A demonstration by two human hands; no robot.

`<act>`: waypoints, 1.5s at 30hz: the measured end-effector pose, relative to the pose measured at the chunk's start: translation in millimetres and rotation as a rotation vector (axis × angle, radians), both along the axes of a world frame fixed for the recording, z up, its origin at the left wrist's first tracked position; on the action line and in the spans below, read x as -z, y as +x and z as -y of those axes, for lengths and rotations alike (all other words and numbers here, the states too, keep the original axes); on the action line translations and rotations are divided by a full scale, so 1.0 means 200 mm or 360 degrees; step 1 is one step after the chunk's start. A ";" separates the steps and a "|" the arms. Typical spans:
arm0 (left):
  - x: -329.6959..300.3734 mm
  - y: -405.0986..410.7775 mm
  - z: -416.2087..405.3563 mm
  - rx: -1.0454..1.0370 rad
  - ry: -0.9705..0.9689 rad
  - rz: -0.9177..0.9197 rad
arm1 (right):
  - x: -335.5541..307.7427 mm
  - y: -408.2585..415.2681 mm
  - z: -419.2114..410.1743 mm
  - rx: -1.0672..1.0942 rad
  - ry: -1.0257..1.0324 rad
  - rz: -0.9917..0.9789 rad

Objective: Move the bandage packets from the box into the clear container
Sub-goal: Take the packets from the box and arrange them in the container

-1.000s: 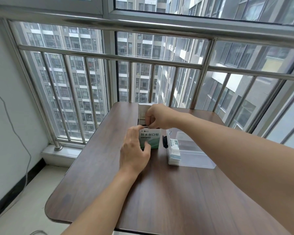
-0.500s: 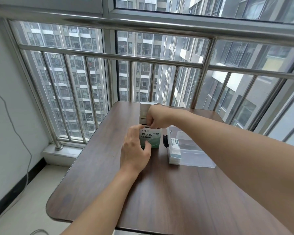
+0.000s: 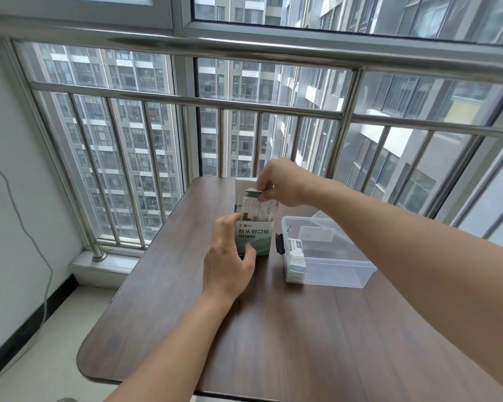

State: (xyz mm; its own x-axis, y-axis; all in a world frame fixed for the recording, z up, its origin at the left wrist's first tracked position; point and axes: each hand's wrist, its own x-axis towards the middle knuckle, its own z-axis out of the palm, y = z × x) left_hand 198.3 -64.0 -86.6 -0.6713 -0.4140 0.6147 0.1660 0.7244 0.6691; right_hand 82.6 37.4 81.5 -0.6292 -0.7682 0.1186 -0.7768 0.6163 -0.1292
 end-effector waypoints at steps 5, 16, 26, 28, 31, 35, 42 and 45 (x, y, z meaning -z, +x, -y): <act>-0.01 0.00 0.00 -0.0022 0.0218 -0.0210 | -0.17 0.04 -0.14 0.0036 -0.0256 0.0169; -0.73 0.11 -0.21 0.0945 0.1077 0.0529 | -0.35 0.17 -0.39 -0.0055 -0.0303 0.0841; -0.67 0.08 -0.33 0.0865 0.1933 0.0618 | -0.30 0.18 -0.58 0.0071 -0.1031 0.0663; -0.65 0.05 -0.34 0.0791 0.2014 0.0652 | -0.25 0.23 -0.59 -0.0068 -0.1268 0.0141; -0.64 0.04 -0.37 0.0956 0.2282 0.0680 | -0.08 0.32 -0.55 -0.0320 -0.1247 -0.0355; -0.64 0.03 -0.41 0.1255 0.2376 0.0613 | 0.12 0.37 -0.50 -0.0432 -0.0902 -0.0213; -0.59 0.01 -0.42 0.1071 0.1973 0.0650 | 0.05 0.34 -0.59 -0.0226 -0.1237 0.0335; -0.59 0.02 -0.44 0.1040 0.1672 0.0668 | 0.01 0.30 -0.61 0.0102 -0.1250 0.0518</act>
